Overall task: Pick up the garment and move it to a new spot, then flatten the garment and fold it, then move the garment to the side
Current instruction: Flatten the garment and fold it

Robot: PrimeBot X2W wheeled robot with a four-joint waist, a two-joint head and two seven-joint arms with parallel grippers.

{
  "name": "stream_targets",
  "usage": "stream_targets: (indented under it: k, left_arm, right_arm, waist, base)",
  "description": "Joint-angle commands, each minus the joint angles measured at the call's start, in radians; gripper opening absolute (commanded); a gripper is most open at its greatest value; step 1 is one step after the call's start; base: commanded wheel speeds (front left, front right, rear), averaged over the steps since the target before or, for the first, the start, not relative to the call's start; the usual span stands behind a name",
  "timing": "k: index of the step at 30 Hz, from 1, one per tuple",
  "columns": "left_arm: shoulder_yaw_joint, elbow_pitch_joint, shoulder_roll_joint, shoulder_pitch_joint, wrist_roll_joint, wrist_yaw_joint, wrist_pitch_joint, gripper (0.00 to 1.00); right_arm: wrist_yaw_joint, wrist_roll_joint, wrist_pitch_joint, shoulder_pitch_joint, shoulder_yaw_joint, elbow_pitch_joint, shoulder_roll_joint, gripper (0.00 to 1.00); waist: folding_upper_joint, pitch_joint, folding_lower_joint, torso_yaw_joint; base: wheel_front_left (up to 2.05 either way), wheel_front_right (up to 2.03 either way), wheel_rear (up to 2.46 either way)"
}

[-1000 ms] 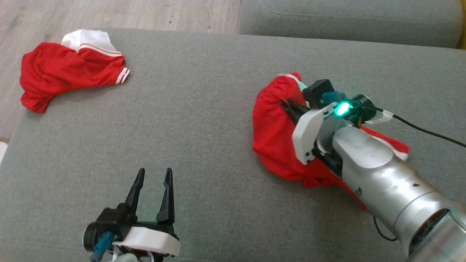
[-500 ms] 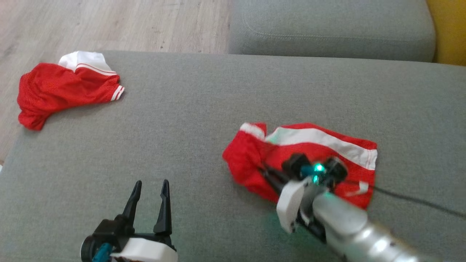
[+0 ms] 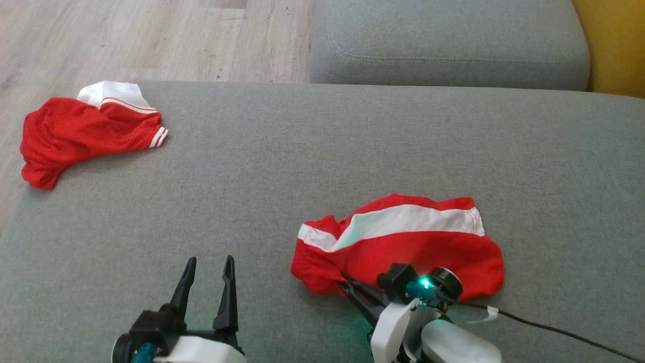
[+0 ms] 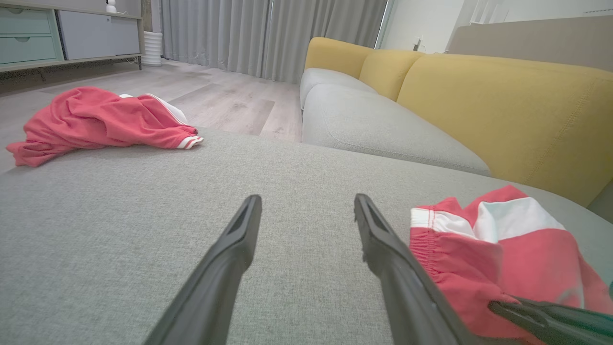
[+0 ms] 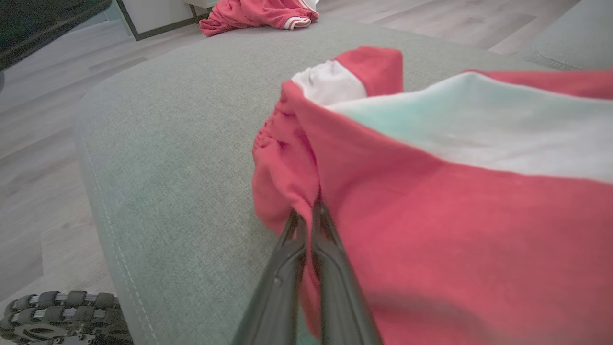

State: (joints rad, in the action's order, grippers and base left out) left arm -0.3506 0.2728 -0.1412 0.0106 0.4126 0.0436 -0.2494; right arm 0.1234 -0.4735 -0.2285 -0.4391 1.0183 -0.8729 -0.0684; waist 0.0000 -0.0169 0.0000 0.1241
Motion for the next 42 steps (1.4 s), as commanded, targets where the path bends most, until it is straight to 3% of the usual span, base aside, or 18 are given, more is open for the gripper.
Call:
stream_targets:
  k: [1, 12, 22, 27, 35, 42]
  left_arm:
    - [0.034, -0.028, -0.007, -0.03, 0.005, 0.001, -0.012, 1.0]
    - [0.036, -0.035, -0.006, -0.048, -0.002, -0.001, -0.012, 1.0]
    - [0.048, -0.038, -0.015, -0.076, -0.003, 0.005, -0.012, 1.0]
    - [0.054, -0.035, -0.014, -0.077, -0.003, 0.007, -0.012, 1.0]
    - [0.062, -0.047, -0.007, -0.047, -0.003, 0.014, -0.012, 1.0]
    - [0.066, -0.056, -0.009, -0.015, 0.002, 0.017, -0.012, 1.0]
  right_arm:
    - [0.007, 0.008, -0.007, -0.008, -0.012, 0.031, 0.018, 0.98]
    - [0.007, 0.144, -0.03, 0.073, -0.267, 0.183, 0.018, 1.0]
    - [0.007, 0.316, -0.033, 0.182, -0.695, 0.381, 0.018, 1.0]
    - [0.007, 0.381, -0.012, 0.255, -0.856, 0.476, 0.018, 1.0]
    - [0.007, 0.393, 0.03, 0.357, -0.972, 0.593, 0.018, 1.0]
    - [0.007, 0.367, 0.067, 0.432, -0.994, 0.652, 0.018, 1.0]
  waist:
    - [0.0, -0.001, 0.0, -0.001]
    - [0.0, -0.015, 0.0, -0.04]
    - [0.0, -0.028, 0.0, -0.069]
    - [0.0, -0.032, 0.0, -0.075]
    - [0.0, -0.036, 0.0, -0.085]
    - [0.0, -0.036, 0.0, -0.092]
  base:
    - [0.0, 0.0, 0.0]
    - [0.0, 0.0, 0.0]
    - [0.0, 0.0, 0.0]
    - [0.0, 0.0, 0.0]
    - [0.0, 0.0, 0.0]
    - [0.0, 0.0, 0.0]
